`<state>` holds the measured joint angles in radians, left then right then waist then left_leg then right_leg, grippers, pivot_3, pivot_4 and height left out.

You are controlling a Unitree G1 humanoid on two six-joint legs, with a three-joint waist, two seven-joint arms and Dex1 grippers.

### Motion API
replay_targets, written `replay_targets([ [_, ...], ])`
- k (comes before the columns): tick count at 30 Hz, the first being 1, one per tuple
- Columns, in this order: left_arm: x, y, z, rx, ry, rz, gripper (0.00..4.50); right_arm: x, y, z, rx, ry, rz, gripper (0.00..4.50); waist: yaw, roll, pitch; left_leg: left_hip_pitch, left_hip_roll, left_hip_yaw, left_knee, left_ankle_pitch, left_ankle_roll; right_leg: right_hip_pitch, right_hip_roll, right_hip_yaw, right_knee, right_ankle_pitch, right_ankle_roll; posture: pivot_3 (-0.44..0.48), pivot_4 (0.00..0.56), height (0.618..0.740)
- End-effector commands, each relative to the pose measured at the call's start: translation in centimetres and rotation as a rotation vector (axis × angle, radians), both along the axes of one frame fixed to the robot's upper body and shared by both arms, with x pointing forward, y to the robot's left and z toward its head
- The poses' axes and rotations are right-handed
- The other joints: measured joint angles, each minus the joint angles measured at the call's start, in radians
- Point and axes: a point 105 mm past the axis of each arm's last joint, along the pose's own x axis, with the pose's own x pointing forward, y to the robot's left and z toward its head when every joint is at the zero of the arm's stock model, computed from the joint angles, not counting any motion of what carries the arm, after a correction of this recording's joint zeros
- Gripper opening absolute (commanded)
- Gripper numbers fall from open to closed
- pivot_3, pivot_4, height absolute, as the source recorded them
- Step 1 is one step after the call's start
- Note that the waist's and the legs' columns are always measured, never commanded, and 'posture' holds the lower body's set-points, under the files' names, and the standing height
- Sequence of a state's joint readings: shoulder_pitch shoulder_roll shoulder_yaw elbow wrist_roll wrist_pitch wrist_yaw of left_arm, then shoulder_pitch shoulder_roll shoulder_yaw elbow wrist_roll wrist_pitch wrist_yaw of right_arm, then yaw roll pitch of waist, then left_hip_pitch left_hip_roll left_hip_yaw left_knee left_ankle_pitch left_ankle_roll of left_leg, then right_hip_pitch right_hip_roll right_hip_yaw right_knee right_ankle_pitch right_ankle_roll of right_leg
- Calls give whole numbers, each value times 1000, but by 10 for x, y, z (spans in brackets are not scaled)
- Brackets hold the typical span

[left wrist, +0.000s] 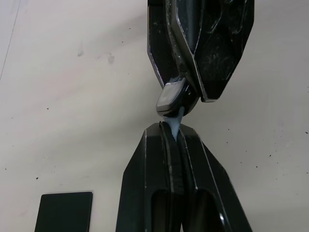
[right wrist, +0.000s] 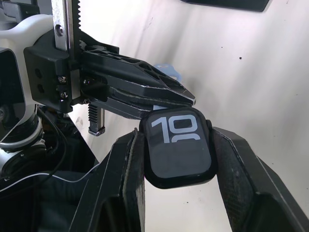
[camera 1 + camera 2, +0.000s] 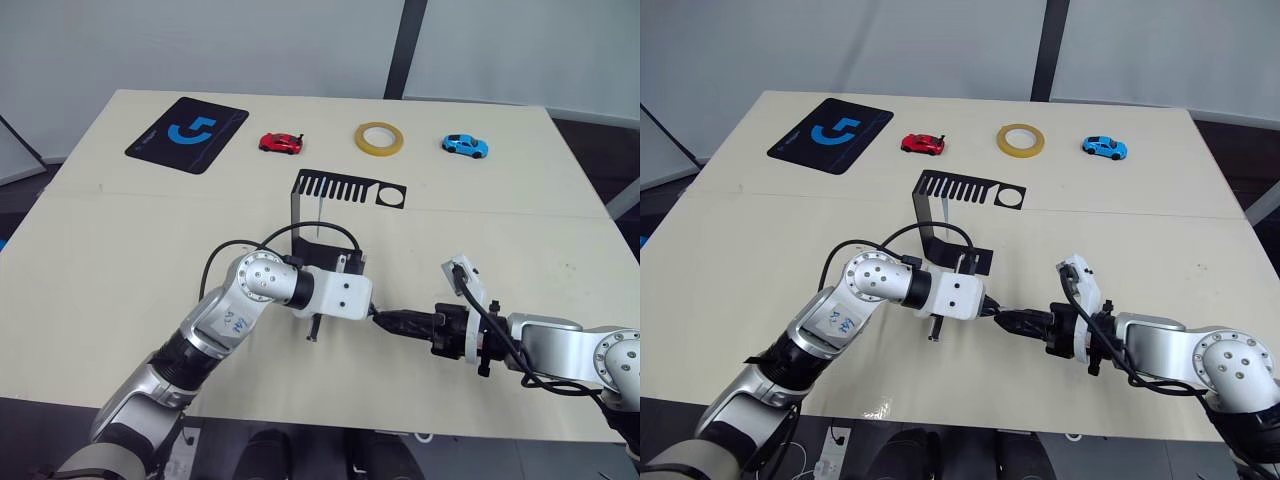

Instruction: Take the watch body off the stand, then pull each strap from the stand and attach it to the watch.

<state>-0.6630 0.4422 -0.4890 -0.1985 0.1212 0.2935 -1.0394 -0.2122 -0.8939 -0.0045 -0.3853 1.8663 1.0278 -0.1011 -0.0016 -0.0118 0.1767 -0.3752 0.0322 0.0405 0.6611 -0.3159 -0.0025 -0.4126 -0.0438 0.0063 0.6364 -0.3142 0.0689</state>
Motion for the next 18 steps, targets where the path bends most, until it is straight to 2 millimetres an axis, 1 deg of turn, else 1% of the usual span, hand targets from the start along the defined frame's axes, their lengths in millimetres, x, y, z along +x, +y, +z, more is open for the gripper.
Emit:
replay_targets([
  [1,-7,-6,17,-45,-55,-44,0,-5,7,4,18,-7,39,1652,0,0,0,0,0,0,0,0,0,0,0,0,0,0,0,0,150,740],
  [5,-8,-6,19,-63,-36,-40,0,-6,7,5,20,-8,42,1652,0,0,0,0,0,0,0,0,0,0,0,0,0,0,0,0,150,740],
  [6,-8,-6,20,-72,-23,-37,715,-6,7,5,22,-10,43,1652,0,0,0,0,0,0,0,0,0,0,0,0,0,0,0,0,150,740],
  [8,-12,-2,21,-64,-16,-60,879,-7,7,6,25,-17,50,1652,0,0,0,0,0,0,0,0,0,0,0,0,0,0,0,0,150,740],
  [9,-12,1,22,-60,-20,-62,1471,-7,8,6,27,-20,54,1652,0,0,0,0,0,0,0,0,0,0,0,0,0,0,0,0,150,740],
  [10,-13,7,23,-54,-10,-61,1626,-8,7,7,27,-24,56,1652,-1,0,0,0,0,0,0,0,0,0,0,0,0,0,0,0,150,740],
  [12,-16,25,22,-25,8,-53,2415,-8,5,8,21,-35,59,1652,-4,0,0,0,0,0,0,0,0,0,0,0,0,0,0,0,150,740],
  [13,-19,36,21,-4,24,-52,2681,-8,4,8,13,-45,60,1652,-8,0,0,0,1,0,0,0,0,0,1,0,0,0,0,0,150,740],
  [14,-21,43,19,9,34,-53,3224,-7,3,8,7,-53,61,1652,-9,0,0,0,1,0,0,0,0,0,1,1,1,0,0,0,150,740],
  [17,-25,71,18,1,72,3,4497,-6,-1,10,-25,-122,79,1652,-6,0,0,1,1,0,0,0,0,0,1,1,0,0,-1,0,150,740],
  [18,-27,78,19,-20,81,17,4500,-5,-1,12,-51,-176,93,1652,-4,0,0,1,1,0,0,0,0,0,1,1,0,0,-1,0,150,740],
])
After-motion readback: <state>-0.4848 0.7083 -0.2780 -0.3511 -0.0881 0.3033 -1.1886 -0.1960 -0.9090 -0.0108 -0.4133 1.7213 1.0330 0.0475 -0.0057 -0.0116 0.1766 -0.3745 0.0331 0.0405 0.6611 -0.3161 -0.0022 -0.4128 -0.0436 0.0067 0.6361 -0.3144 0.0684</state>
